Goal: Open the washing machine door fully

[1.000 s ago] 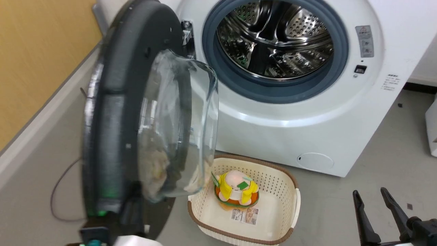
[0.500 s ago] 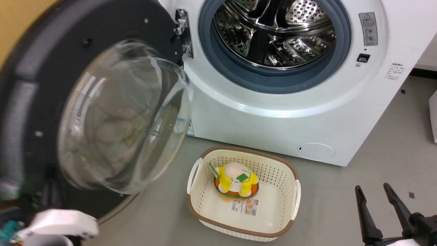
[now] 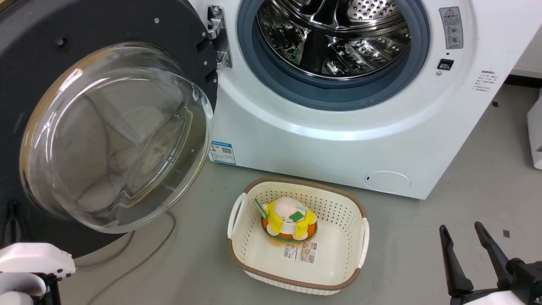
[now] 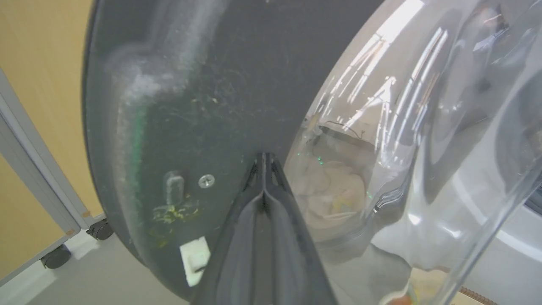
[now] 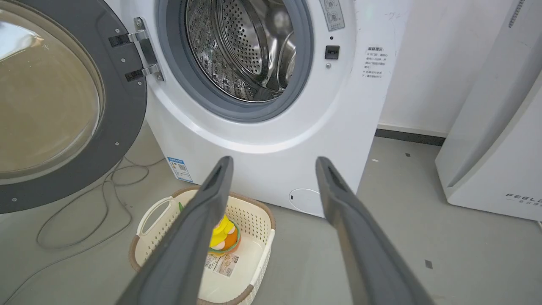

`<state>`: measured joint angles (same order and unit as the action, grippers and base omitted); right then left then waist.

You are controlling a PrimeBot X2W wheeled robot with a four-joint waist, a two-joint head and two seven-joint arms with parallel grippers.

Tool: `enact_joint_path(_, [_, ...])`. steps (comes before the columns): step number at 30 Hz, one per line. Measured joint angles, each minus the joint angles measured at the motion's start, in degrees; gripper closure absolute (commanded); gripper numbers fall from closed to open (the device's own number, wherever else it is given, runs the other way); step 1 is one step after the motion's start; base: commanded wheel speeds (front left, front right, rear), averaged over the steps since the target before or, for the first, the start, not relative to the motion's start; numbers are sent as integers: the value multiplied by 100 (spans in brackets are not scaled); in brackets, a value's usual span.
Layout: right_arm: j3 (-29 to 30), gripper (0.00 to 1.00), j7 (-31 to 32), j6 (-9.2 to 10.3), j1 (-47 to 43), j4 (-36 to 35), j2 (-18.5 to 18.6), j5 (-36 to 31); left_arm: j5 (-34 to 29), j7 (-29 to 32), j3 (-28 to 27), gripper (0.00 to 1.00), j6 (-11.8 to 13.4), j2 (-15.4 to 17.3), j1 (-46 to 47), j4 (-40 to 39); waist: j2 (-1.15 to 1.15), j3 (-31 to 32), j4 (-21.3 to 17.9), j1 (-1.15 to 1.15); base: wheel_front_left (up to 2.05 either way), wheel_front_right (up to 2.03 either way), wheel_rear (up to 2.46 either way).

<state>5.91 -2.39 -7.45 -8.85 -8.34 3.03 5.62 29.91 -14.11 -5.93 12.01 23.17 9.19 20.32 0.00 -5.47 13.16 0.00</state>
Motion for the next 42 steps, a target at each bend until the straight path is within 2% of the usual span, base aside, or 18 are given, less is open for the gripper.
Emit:
enact_joint_path(5, [-15, 0, -24, 0, -2, 65, 0, 8, -171, -57, -41, 100, -19, -159, -52, 68, 0, 54, -62, 0, 0, 0, 0])
enact_joint_path(10, [-27, 0, -44, 0, -5, 146, 0, 56, -491, -58, -82, 100, 0, -611, -655, -594, 0, 176, -124, 0, 0, 0, 0])
enact_joint_path(11, [-33, 0, -65, 0, -5, 155, 0, 58, -556, -58, -102, 77, 14, -714, -808, -720, 0, 193, -136, 0, 0, 0, 0])
enact_joint_path(12, [-32, 0, -76, 0, -7, 166, 0, 58, -610, -58, -109, 77, 13, -815, -943, -833, 0, 211, -145, 0, 0, 0, 0])
enact_joint_path(13, [-36, 0, -76, 0, -7, 182, 0, 58, -666, -59, -97, 5, 13, -915, -1077, -969, 0, 232, -153, 0, 0, 0, 0])
enact_joint_path(14, [-49, 0, -76, 0, -9, 193, 0, 58, -727, -59, -65, 5, 13, -1003, -1213, -1077, 0, 255, -164, 0, 0, 0, 0])
enact_joint_path(15, [-58, 0, -76, 0, -17, 198, 0, 58, -786, -59, -30, 0, 11, -1088, -1334, -1154, 0, 274, -178, 0, 0, 0, 0])
enact_joint_path(19, [-77, 0, -73, 0, -21, 203, 0, 57, -954, -62, 166, 0, -79, -1362, -1589, -1348, 0, 336, -240, 0, 0, 0, 0])
enact_joint_path(26, [-164, 0, -23, 0, -55, 202, 0, 51, -1408, -64, 849, 0, -320, -1567, -1650, -1482, 0, 452, -431, 0, 0, 0, 0])
enact_joint_path(34, [-203, 0, 12, 0, -113, 201, 0, 38, -1925, 7, 1524, 0, -488, -1552, -1288, -1326, 0, 518, -812, 0, 0, 0, 0])
enact_joint_path(42, [-177, 0, 35, 0, -157, 197, 0, -1, -2149, 157, 1700, 0, -488, -1449, -1127, -1217, 0, 521, -1203, 0, 0, 0, 0])
